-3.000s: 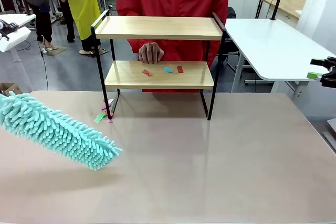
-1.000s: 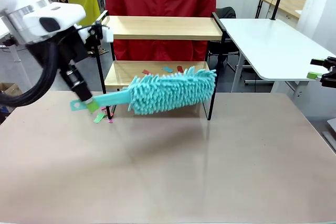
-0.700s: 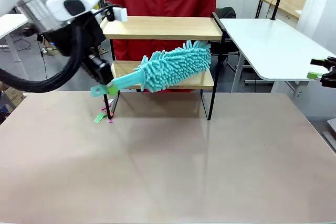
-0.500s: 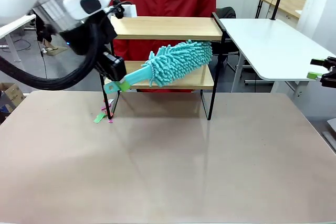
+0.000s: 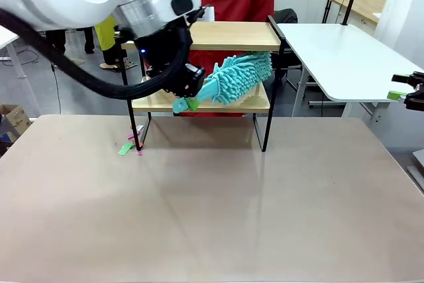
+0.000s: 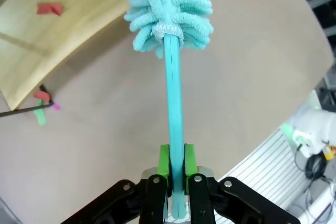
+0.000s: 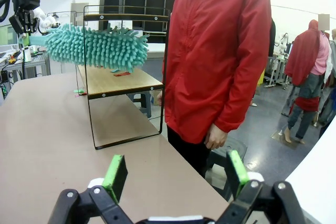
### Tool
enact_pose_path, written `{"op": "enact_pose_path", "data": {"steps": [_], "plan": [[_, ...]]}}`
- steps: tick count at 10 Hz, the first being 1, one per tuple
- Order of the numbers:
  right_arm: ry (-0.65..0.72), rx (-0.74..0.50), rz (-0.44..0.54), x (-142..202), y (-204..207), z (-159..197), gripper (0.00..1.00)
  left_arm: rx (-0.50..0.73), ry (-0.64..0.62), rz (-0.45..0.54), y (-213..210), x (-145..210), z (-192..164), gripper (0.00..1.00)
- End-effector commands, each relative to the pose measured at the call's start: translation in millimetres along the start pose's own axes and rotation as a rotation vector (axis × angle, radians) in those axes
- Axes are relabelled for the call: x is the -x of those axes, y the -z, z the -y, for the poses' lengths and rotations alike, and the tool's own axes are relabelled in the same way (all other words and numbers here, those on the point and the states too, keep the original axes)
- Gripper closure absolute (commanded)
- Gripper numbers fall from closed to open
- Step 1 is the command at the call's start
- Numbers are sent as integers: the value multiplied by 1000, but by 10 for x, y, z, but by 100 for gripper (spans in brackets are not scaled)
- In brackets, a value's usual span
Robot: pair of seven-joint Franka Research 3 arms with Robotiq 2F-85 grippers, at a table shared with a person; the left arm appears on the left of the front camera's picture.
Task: Clean the shelf.
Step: Clean the specific section of the Shelf indicated by the human with the Duster.
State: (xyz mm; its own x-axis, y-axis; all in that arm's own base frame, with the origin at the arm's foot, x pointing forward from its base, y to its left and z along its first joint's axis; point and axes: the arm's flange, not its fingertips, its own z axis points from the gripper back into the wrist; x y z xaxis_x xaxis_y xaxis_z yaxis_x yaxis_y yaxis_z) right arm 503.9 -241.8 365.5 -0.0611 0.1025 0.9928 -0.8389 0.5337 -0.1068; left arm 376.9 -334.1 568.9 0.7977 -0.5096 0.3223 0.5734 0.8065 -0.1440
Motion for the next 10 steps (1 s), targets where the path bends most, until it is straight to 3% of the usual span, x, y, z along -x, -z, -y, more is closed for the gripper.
{"op": "enact_pose_path", "data": {"steps": [1,3,4,7,10], "plan": [[12,0,-19,-45,23,2,0,-50,-73,-31,-17,-161,84,87],[12,0,-19,-45,23,2,0,73,14,7,-30,-240,137,87],[12,0,-19,-45,23,2,0,-25,-52,-14,27,-134,87,87],[12,0,-19,-45,23,2,0,-2,-41,-17,50,-192,134,87],[12,0,-19,-45,23,2,0,38,-213,71,109,-302,671,87]]}}
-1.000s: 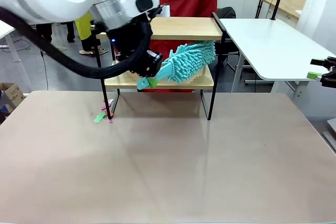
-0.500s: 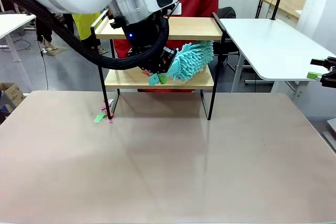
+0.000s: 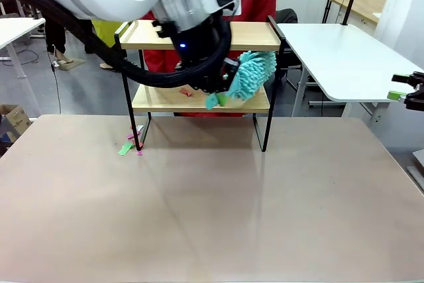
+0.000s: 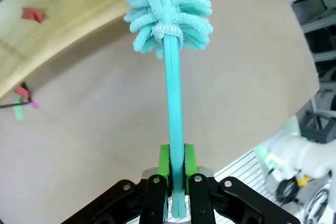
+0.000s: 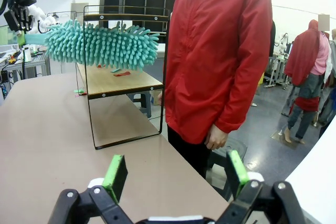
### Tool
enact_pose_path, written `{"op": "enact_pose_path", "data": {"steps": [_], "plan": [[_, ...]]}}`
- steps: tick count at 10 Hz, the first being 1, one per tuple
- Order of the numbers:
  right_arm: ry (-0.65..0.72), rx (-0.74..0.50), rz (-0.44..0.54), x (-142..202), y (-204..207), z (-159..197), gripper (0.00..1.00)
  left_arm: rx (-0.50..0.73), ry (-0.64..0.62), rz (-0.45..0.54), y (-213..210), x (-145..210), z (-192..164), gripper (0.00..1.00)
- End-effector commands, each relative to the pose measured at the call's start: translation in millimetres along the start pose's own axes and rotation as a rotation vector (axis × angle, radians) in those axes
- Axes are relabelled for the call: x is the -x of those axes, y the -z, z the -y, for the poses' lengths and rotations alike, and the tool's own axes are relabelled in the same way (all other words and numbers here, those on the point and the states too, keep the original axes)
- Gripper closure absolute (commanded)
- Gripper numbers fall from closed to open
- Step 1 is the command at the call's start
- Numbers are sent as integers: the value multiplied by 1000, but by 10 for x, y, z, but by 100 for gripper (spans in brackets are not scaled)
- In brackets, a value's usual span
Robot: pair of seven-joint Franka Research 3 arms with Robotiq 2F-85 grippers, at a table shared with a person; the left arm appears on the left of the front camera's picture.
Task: Clean the shelf.
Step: Clean the specific section of the Shelf indicated by the human with the Duster.
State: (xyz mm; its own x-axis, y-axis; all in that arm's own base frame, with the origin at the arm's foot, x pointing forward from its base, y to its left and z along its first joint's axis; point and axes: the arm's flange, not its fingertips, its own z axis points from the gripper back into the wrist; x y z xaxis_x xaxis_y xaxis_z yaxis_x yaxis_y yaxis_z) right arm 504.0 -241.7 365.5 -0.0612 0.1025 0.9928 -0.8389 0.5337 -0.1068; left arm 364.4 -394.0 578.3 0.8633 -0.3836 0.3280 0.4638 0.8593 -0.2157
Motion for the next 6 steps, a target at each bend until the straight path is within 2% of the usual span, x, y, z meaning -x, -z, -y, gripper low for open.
{"op": "enact_pose_path", "data": {"steps": [1,3,4,6], "plan": [[12,0,-19,-45,22,2,0,22,-140,41,118,-62,157,87],[12,0,-19,-45,22,2,0,-16,-231,9,262,-84,355,87],[12,0,-19,-45,22,2,0,-62,-272,23,298,-113,446,87],[12,0,-19,-45,22,2,0,-72,-303,71,398,-179,568,87]]}}
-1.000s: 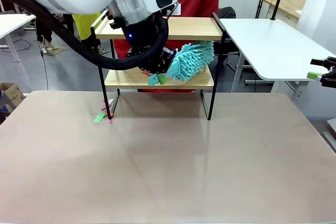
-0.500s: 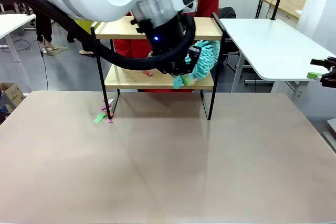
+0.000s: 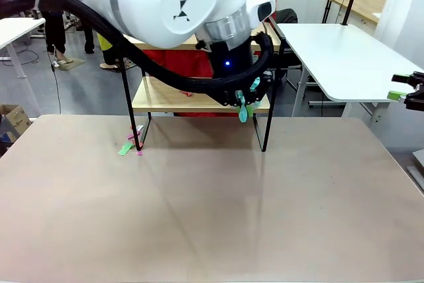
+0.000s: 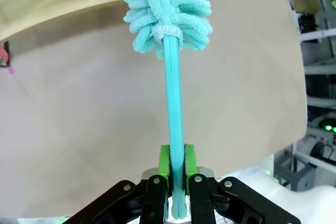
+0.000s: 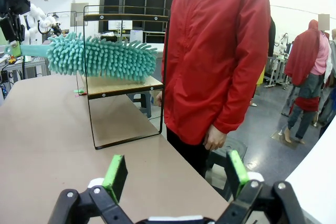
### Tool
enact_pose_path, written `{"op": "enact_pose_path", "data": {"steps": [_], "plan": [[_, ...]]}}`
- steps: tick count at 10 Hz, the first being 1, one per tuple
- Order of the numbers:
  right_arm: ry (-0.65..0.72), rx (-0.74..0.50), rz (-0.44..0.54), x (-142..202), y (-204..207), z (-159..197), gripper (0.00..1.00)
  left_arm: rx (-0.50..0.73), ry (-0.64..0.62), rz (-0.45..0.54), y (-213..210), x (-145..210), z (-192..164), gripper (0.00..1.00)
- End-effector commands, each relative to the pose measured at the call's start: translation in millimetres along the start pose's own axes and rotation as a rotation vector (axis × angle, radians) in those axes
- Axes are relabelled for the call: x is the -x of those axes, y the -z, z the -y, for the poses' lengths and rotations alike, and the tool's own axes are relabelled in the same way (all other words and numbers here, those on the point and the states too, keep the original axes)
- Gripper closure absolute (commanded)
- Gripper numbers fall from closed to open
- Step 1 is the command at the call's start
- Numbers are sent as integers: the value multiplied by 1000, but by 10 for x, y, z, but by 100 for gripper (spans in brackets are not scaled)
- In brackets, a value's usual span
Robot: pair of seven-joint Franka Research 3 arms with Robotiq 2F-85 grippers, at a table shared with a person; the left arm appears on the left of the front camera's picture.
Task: Clean the shelf.
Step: Clean the specific section of the Shelf indicated by the human with the Duster.
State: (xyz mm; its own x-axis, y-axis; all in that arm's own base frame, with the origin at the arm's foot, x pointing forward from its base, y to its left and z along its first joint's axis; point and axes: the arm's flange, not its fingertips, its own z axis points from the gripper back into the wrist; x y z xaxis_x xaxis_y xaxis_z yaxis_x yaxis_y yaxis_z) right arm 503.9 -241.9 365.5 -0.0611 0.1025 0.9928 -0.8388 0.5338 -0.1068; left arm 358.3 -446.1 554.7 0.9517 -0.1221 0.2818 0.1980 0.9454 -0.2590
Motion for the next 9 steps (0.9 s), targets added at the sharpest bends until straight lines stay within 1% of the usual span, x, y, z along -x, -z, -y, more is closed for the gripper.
{"op": "enact_pose_path", "data": {"steps": [1,2,4,5,7,9], "plan": [[12,0,-19,-45,24,2,0,-78,-98,104,123,-63,269,87],[12,0,-19,-45,24,2,0,-92,-100,122,186,-54,301,87],[12,0,-19,-45,24,2,0,-70,-88,138,318,-59,320,87],[12,0,-19,-45,24,2,0,-98,-97,143,377,-57,326,87],[12,0,-19,-45,24,2,0,-78,-95,137,483,-30,313,87],[12,0,-19,-45,24,2,0,-49,-85,81,593,3,282,87]]}}
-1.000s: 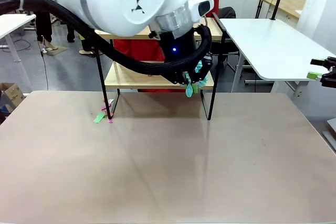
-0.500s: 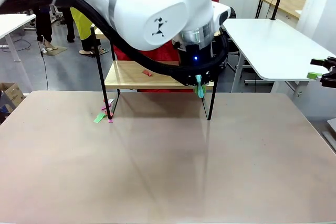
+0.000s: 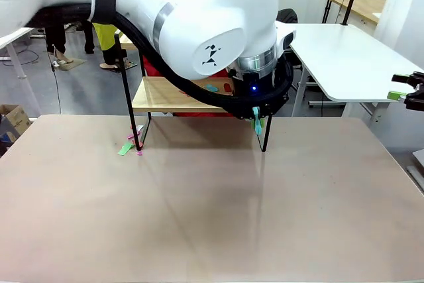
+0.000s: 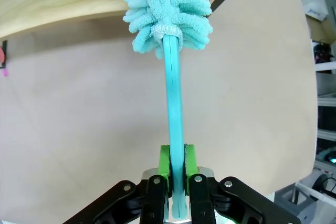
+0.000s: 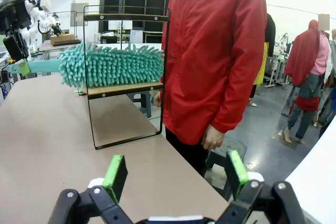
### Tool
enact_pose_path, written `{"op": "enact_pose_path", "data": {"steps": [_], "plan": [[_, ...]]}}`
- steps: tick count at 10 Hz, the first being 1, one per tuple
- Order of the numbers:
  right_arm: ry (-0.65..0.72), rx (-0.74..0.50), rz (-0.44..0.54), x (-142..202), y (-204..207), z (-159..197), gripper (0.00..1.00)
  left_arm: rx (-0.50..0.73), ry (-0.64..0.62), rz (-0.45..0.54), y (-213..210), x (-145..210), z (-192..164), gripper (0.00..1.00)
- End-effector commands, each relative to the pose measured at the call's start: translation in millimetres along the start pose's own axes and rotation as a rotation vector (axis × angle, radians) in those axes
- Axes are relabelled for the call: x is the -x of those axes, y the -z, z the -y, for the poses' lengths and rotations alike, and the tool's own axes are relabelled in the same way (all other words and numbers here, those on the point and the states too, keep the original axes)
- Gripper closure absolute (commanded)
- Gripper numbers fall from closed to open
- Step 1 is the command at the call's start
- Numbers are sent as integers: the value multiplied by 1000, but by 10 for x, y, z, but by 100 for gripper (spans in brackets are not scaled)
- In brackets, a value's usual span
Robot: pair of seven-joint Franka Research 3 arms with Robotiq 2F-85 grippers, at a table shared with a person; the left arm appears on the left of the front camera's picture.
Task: Clean the shelf.
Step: Clean the specific section of the Shelf indicated by the human with the Duster.
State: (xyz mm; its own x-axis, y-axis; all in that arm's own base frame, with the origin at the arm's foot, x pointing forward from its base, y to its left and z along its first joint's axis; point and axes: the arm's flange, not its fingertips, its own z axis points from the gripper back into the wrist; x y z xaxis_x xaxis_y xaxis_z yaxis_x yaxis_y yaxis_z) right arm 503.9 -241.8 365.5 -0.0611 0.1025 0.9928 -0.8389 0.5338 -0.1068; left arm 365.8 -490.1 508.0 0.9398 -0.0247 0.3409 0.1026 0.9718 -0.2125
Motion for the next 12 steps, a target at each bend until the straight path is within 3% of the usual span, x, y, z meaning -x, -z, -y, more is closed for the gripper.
{"op": "enact_pose_path", "data": {"steps": [1,2,3,7,12], "plan": [[12,0,-19,-45,23,2,0,23,-6,-29,56,-6,2,87],[12,0,-19,-45,23,2,0,26,15,-75,84,-44,2,87],[12,0,-19,-45,23,2,0,2,-3,-14,55,18,10,87],[12,0,-19,-45,23,2,0,-6,1,-44,104,3,0,87],[12,0,-19,-45,23,2,0,-55,-18,-83,8,18,-425,87]]}}
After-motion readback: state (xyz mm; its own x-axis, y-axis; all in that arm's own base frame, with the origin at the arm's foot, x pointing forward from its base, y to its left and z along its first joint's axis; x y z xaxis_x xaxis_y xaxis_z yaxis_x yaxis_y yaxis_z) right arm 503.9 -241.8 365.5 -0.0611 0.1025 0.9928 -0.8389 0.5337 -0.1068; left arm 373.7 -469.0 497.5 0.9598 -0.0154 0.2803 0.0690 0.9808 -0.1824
